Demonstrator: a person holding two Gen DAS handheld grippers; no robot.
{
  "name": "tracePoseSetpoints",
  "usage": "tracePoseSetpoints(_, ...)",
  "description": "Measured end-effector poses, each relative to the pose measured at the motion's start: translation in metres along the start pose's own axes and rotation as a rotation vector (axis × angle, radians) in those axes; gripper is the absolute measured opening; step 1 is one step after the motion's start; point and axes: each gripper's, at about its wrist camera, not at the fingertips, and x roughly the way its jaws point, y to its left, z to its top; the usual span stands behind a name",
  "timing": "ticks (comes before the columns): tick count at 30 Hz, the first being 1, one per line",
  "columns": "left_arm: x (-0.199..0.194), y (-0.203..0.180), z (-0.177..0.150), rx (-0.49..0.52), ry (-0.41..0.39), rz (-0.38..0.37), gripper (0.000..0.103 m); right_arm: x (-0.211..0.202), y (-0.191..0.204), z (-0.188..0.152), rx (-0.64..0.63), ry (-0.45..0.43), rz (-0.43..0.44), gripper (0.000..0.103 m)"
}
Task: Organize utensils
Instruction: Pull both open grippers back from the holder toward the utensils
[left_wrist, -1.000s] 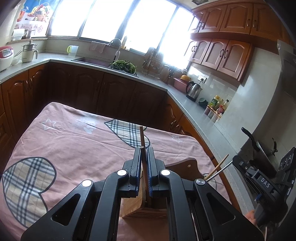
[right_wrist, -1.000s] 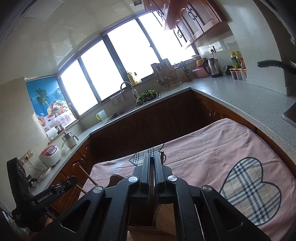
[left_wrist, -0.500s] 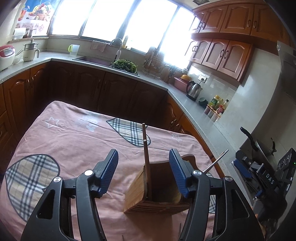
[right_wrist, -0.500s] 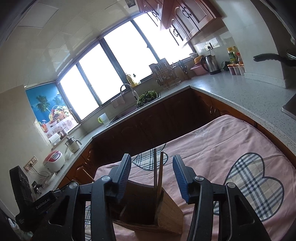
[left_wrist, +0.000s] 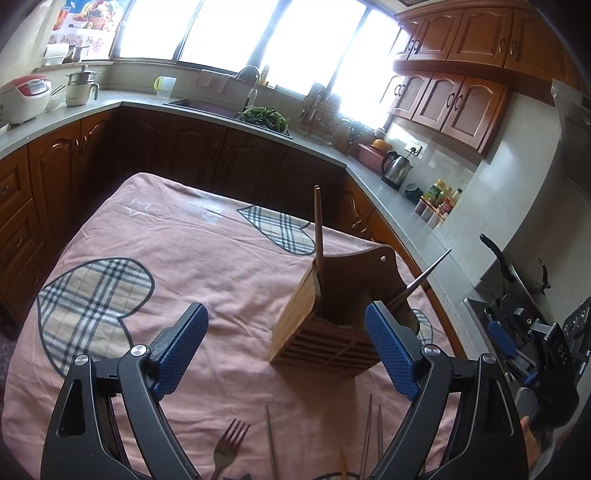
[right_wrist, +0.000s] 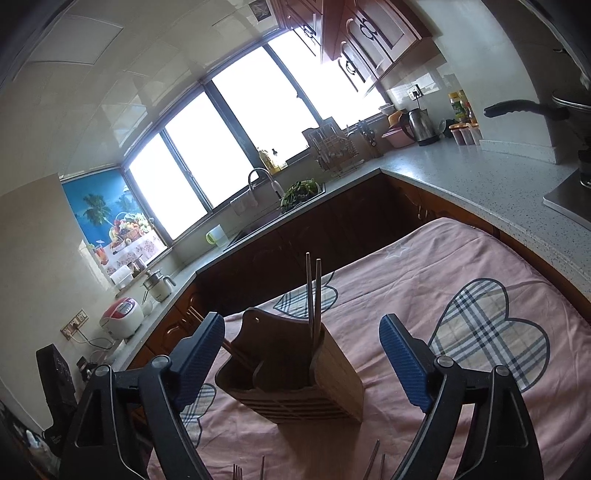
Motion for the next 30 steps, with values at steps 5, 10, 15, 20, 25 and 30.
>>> tracePoseSetpoints(5, -0.014, 0.005, -0.021, 0.004, 0.030, 0.013, 0.089, -0.018, -0.002, -0.018, -0.020, 0.036, -0.017, 0.087)
tracePoseSetpoints(10, -0.025, 0.008, -0.042, 0.009, 0.061, 0.011, 0.089, -0.036, -0.004, -0.034, -0.027, 0.064, -0.032, 0.087)
tracePoseSetpoints(15, -0.035, 0.011, -0.062, 0.013, 0.084, 0.010, 0.089, -0.052, -0.008, -0.052, -0.029, 0.088, -0.050, 0.087)
tracePoseSetpoints(20, -0.041, 0.014, -0.079, 0.014, 0.105, 0.018, 0.089, -0.063, -0.015, -0.067, -0.028, 0.115, -0.081, 0.087)
tracePoseSetpoints(25, -0.044, 0.015, -0.094, 0.018, 0.127, 0.022, 0.089, -0.071, -0.020, -0.080, -0.029, 0.127, -0.095, 0.087)
tracePoseSetpoints(30, -0.043, 0.014, -0.108, 0.028, 0.149, 0.025, 0.089, -0.073, -0.023, -0.093, -0.030, 0.147, -0.101, 0.087)
